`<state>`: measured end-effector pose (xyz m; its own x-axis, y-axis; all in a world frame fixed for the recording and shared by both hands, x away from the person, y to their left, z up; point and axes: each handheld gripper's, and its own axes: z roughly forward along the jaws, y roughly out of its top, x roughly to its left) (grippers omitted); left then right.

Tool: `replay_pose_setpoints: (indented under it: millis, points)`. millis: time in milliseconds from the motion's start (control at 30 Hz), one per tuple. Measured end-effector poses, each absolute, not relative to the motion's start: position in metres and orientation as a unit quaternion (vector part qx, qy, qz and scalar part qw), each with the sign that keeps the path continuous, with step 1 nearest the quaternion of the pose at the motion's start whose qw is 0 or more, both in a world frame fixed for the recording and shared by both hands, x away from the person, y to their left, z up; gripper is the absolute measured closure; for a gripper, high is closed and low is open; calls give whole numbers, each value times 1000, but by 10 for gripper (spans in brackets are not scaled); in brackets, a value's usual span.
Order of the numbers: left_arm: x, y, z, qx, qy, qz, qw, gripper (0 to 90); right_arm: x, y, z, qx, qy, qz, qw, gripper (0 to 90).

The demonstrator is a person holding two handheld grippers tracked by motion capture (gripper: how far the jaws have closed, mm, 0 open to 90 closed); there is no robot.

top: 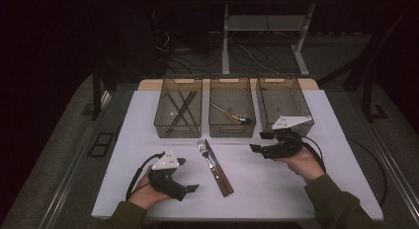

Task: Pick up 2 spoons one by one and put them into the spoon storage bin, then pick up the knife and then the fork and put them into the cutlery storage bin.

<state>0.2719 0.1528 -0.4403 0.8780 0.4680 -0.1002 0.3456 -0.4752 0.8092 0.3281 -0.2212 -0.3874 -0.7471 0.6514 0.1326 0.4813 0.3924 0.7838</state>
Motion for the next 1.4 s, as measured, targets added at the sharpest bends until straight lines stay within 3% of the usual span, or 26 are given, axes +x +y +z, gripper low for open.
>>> replay_pose_setpoints:
  millis: [233, 467, 833, 1400]
  points:
    - [272, 153, -440, 857, 238, 67, 452, 6, 310, -223, -400, 338, 834, 429, 82, 469]
    - [271, 153, -440, 857, 236, 68, 453, 6, 298, -218, -409, 325, 845, 419, 69, 680]
    - [271, 153, -439, 857, 235, 69, 454, 6, 283, -191, -414, 273, 863, 424, 27, 886]
    - [271, 153, -439, 857, 236, 70, 453, 6, 264, -150, -423, 215, 885, 413, -4, 894]
